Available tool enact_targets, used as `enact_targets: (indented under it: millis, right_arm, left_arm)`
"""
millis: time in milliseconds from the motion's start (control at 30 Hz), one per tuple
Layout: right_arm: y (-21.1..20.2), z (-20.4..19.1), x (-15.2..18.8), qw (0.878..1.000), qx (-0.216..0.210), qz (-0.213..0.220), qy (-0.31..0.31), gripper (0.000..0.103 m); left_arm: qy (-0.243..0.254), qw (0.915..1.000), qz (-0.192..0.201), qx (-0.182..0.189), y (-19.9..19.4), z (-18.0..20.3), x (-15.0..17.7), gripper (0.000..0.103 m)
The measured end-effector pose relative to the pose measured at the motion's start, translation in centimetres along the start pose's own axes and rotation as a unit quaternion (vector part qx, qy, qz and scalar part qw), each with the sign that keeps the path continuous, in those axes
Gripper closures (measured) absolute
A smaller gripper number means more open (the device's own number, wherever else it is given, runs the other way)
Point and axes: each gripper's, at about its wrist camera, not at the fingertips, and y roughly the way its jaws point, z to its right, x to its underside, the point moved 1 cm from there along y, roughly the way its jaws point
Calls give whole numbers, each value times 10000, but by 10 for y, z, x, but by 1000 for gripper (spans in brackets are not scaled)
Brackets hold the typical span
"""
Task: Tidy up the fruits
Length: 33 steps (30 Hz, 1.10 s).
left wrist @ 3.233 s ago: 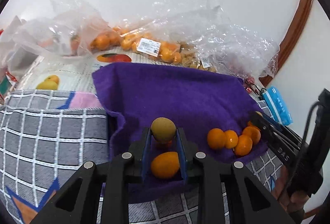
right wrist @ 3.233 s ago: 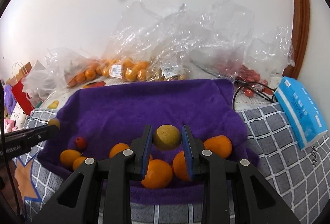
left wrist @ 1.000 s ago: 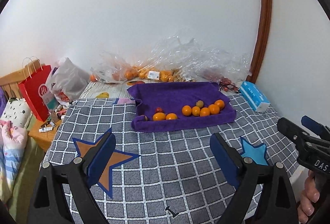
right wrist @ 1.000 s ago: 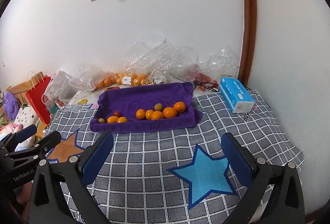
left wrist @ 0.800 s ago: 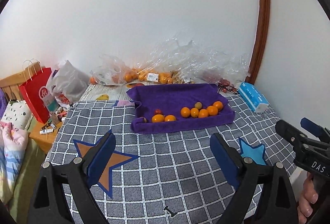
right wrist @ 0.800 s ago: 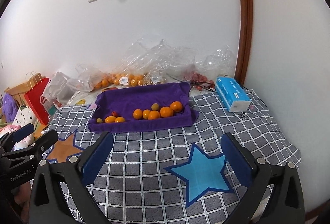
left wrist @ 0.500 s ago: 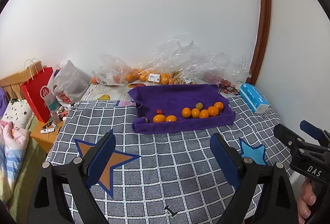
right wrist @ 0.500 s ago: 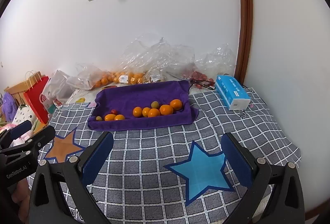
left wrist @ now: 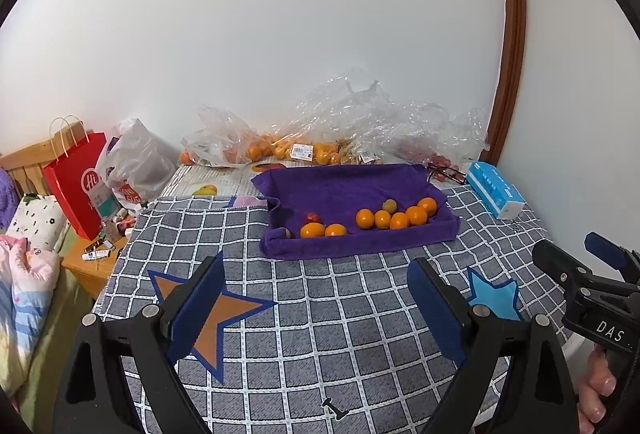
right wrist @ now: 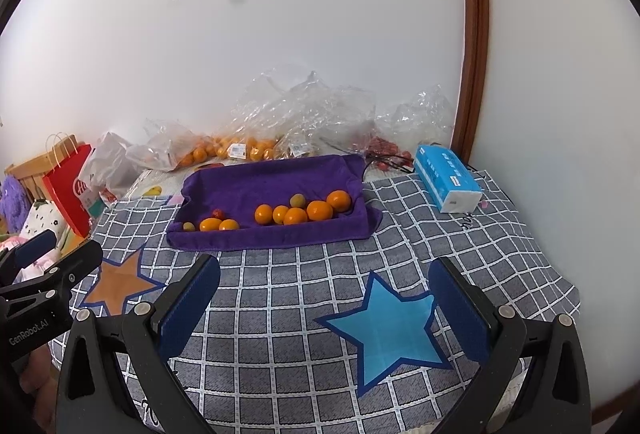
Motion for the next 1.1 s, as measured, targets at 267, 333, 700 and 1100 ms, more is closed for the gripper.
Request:
enact_targets:
  millis: [267, 333, 700, 1100]
  right_arm:
    - [0, -1, 1, 10000, 23, -28, 9, 0]
    - [-1, -1, 1, 10000, 15, -25, 15, 0]
    - [-2, -1, 1, 10000, 24, -13, 11, 0]
    - [-3, -1, 2, 10000, 48, -20, 14, 0]
  left_arm:
    - [-68, 10000, -21, 4, 0, -3, -1, 10]
    - [-66, 10000, -20, 5, 0, -3, 0, 10]
    - [-118, 9999, -34, 29, 1, -5, -2, 10]
    - [-132, 9999, -21, 4, 0, -6, -4, 10]
